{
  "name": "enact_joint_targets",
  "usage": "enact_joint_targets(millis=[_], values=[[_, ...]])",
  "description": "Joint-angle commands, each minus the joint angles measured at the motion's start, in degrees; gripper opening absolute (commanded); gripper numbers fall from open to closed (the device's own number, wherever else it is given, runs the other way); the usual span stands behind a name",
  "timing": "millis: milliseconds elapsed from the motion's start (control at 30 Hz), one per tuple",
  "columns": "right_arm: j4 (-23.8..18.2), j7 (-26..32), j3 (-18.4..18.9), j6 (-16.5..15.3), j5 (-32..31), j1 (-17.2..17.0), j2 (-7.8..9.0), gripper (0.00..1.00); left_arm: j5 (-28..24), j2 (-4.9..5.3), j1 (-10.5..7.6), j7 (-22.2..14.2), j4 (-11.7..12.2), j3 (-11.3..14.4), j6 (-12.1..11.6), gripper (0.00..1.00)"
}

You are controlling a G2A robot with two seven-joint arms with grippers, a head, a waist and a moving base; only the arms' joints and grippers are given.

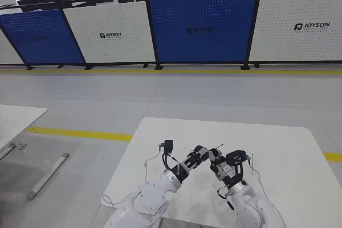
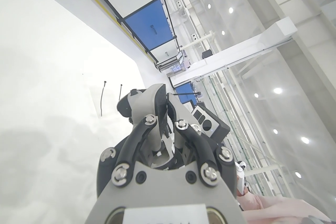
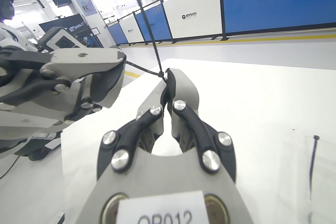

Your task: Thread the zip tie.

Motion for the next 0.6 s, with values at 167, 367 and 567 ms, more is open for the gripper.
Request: enact_joint_targets(millis=[167, 367, 567], values=[[0.55, -0.23, -0.25, -0.36, -0.02, 0.25, 0.13, 0.0, -0.15, 0.01, 0.71, -0.26, -1.38, -0.02, -0.61, 0.0], [1.66, -0.46, -0.44, -0.54, 0.05, 0.77, 0.21, 0.0, 0.36, 0.09, 1.46, -0.1, -2.5, -0.3, -1.23, 0.0], [3.16, -0.96, -1.02, -0.34, 0.24, 1.57, 0.15, 0.0, 0.71, 0.19, 2.4, -0.13, -4.03, -0.61, -1.96, 0.0]])
